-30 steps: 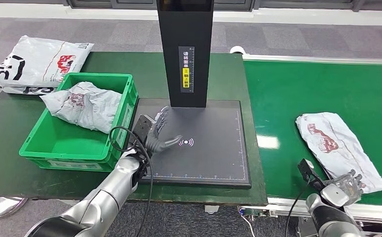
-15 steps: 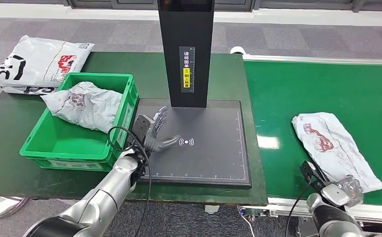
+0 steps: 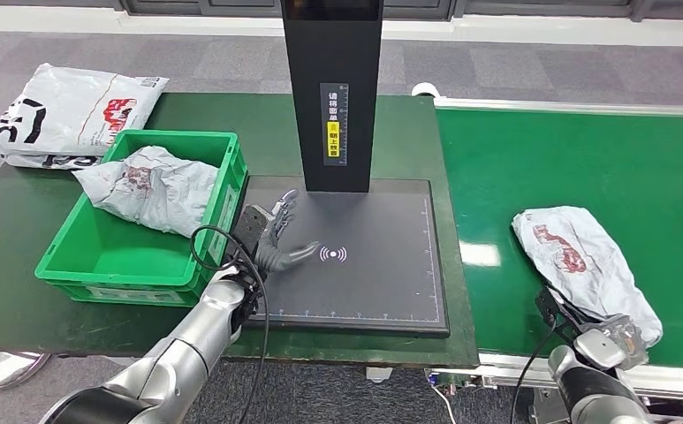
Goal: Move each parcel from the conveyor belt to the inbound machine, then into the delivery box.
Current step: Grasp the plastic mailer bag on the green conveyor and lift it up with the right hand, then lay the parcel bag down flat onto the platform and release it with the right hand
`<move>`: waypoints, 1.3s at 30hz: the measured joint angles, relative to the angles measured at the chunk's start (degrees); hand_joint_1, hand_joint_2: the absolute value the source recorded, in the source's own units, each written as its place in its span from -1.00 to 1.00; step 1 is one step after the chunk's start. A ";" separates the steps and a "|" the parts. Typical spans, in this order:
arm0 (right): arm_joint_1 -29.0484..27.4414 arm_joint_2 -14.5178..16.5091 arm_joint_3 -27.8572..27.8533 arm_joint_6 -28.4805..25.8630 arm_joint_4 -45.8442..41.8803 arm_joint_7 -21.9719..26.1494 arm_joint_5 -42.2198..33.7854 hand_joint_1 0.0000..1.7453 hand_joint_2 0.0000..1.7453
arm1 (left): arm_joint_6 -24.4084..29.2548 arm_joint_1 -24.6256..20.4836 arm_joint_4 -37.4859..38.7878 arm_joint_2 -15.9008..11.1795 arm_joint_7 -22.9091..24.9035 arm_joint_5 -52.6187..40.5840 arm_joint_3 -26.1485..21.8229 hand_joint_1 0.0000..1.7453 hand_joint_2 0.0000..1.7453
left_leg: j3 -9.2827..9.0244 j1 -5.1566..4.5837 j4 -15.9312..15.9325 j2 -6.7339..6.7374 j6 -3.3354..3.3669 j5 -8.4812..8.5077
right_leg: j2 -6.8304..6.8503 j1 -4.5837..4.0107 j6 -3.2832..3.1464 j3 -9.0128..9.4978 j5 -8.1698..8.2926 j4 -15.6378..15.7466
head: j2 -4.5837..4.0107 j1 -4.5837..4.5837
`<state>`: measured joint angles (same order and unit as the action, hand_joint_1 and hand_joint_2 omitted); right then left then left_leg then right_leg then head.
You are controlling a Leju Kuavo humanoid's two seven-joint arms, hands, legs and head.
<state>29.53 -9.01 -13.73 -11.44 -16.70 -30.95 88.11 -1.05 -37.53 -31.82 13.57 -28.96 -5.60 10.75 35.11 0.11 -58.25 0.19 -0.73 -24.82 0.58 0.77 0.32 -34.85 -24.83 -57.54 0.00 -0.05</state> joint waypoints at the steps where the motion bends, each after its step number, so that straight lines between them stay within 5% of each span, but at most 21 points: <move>1: 0.00 0.01 0.00 0.01 0.00 0.00 0.00 1.00 1.00 | 0.00 0.00 0.00 0.00 0.00 0.00 0.00 -1.00 1.00 | 0.00 0.00 0.00 0.00 0.00 0.00 | 0.00 0.00 0.00 0.00 0.00 0.00 | 0.00 0.01; 15: 0.00 0.21 0.00 -0.89 0.00 0.99 0.11 1.00 1.00 | 0.24 0.00 0.00 -0.09 0.01 0.01 0.00 -1.00 1.00 | 0.01 0.00 0.00 -0.02 0.00 0.00 | 0.01 0.01 0.00 0.00 0.00 0.00 | 0.00 0.01; 20: 0.04 0.50 0.00 -5.11 -0.01 3.80 0.51 1.00 1.00 | 0.74 0.10 -0.11 -0.30 0.16 0.02 0.00 -1.00 1.00 | 0.03 -0.01 0.00 -0.02 0.00 0.00 | 0.02 0.01 0.00 0.01 0.00 0.00 | 0.00 0.01; 23: -0.27 3.46 -0.23 -15.73 -2.96 13.20 -4.68 1.00 1.00 | 5.87 0.42 -0.60 -0.79 0.16 -1.25 -0.01 -1.00 1.00 | 0.30 0.03 0.05 0.02 -0.03 0.02 | -0.01 -0.05 -0.01 0.03 0.01 -0.10 | 0.00 0.04; 25: -1.86 9.07 0.15 -23.70 -11.20 27.27 -12.18 1.00 1.00 | 12.67 0.57 -1.39 -1.41 0.06 -3.41 -0.02 -1.00 1.00 | 0.16 0.06 0.06 0.42 -0.15 -0.03 | -0.41 -0.17 -0.11 -0.11 0.07 -0.14 | 0.00 0.02; 27: -4.52 14.12 4.00 -26.21 -21.36 41.78 -15.40 1.00 1.00 | 16.56 0.52 -2.48 -1.99 0.30 -5.47 -0.02 -1.00 1.00 | -0.13 0.07 0.07 0.73 -0.25 -0.06 | -0.73 -0.24 -0.24 -0.24 0.06 -0.13 | 0.00 -0.04; 29: -7.09 16.33 11.21 -26.40 -29.21 48.20 -15.52 1.00 1.00 | 17.60 0.57 -3.46 -2.22 0.54 -7.05 -0.02 -1.00 1.00 | -0.11 0.10 0.10 0.42 -0.33 0.02 | -0.42 -0.29 -0.33 -0.22 -0.06 -0.15 | 0.00 -0.05; 34: -9.92 17.69 21.90 -28.67 -38.66 34.18 -17.74 1.00 1.00 | 18.52 0.83 -4.75 -2.59 0.67 -8.47 -0.11 -1.00 1.00 | 0.00 0.28 0.15 -0.05 -0.42 0.10 | 0.06 -0.31 -0.39 -0.11 -0.15 -0.16 | 0.00 -0.03; 39: -11.51 17.91 27.27 -28.82 -42.66 33.44 -18.86 1.00 1.00 | 18.68 0.93 -5.60 -2.99 0.37 -8.57 -0.26 -1.00 1.00 | 0.02 0.20 0.10 -0.01 -0.38 0.07 | 0.01 -0.20 -0.31 -0.15 -0.09 -0.15 | 0.00 -0.01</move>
<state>18.01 8.90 13.55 -40.25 -59.36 2.49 69.24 17.63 -36.59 -37.42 10.58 -28.59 -14.16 10.50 35.13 0.31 -58.15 0.18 -1.10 -24.75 0.60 0.57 0.01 -34.99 -24.92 -57.69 0.00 -0.07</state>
